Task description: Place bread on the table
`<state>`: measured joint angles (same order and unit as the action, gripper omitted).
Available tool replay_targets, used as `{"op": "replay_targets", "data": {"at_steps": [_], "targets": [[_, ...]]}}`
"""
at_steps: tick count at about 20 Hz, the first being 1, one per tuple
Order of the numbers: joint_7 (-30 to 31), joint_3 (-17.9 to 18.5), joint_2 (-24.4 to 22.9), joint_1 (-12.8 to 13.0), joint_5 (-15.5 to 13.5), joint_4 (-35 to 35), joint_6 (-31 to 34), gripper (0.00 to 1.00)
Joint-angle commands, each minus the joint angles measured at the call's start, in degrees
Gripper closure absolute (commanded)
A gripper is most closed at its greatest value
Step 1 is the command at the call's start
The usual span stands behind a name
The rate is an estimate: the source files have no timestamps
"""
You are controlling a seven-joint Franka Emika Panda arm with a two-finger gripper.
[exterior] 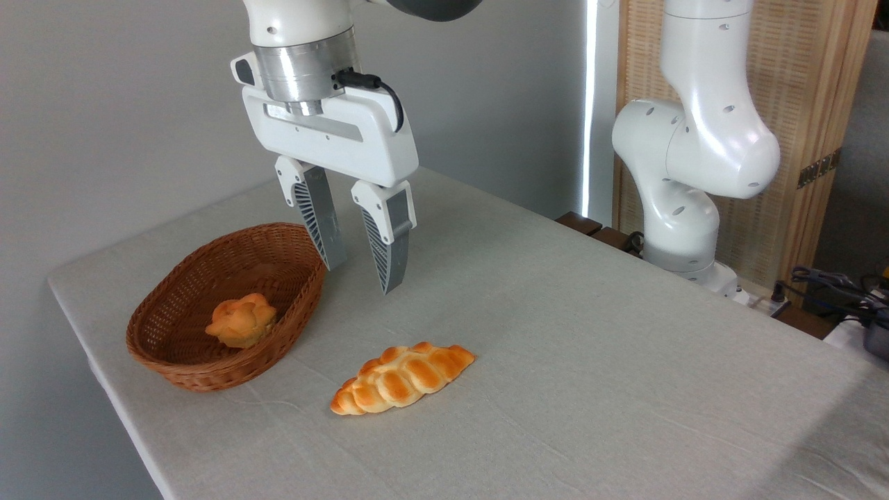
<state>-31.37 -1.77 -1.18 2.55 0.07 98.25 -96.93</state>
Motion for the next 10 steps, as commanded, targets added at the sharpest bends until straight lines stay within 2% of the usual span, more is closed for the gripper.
{"op": "replay_targets", "data": {"at_steps": [1,7,10], "targets": [[-0.8,-0.5,1.8,0.4,-0.8,-0.9,1.1,0.00],[-0.8,-0.8,0.6,0.4,-0.3,-1.6,1.2,0.00],[-0.9,-1.6,0.6,0.4,-0.2,-4.9,1.2,0.00]]}}
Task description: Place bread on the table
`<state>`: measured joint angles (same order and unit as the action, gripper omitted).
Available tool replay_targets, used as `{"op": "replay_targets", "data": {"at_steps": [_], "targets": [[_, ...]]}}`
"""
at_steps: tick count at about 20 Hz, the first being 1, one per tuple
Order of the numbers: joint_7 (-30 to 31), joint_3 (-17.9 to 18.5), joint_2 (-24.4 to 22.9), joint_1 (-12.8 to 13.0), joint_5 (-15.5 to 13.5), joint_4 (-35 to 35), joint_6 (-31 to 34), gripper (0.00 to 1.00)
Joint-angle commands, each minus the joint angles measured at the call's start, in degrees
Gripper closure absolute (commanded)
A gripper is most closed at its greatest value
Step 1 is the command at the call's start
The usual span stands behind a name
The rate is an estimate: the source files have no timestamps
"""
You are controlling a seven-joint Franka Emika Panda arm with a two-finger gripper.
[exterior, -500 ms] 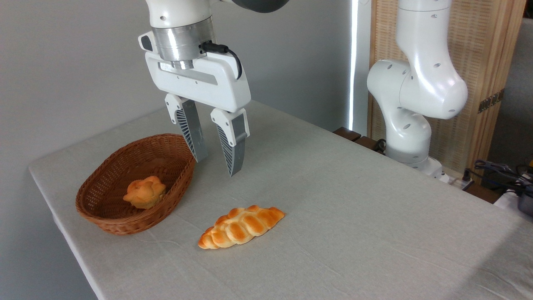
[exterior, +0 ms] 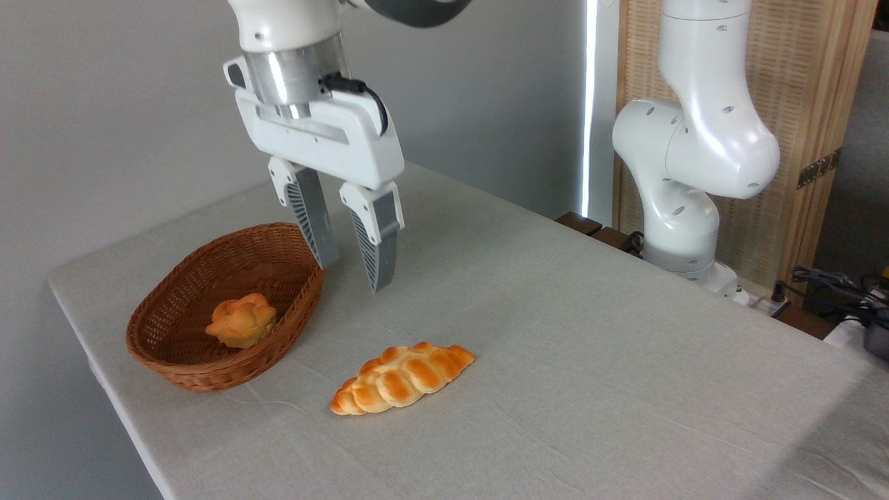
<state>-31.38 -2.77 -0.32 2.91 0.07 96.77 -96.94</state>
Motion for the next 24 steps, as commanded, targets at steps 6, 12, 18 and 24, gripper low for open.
{"op": "replay_targets", "data": {"at_steps": [6,12,18,24], "targets": [[-0.9,-0.7,0.0,0.1,-0.3,-3.4,3.6,0.00],[-0.8,-0.7,0.1,0.1,-0.8,-3.4,4.3,0.00],[-0.8,-0.7,0.2,0.1,-0.9,-3.3,4.3,0.00],[-0.8,-0.7,0.4,0.1,-0.9,-3.3,4.3,0.00]]}}
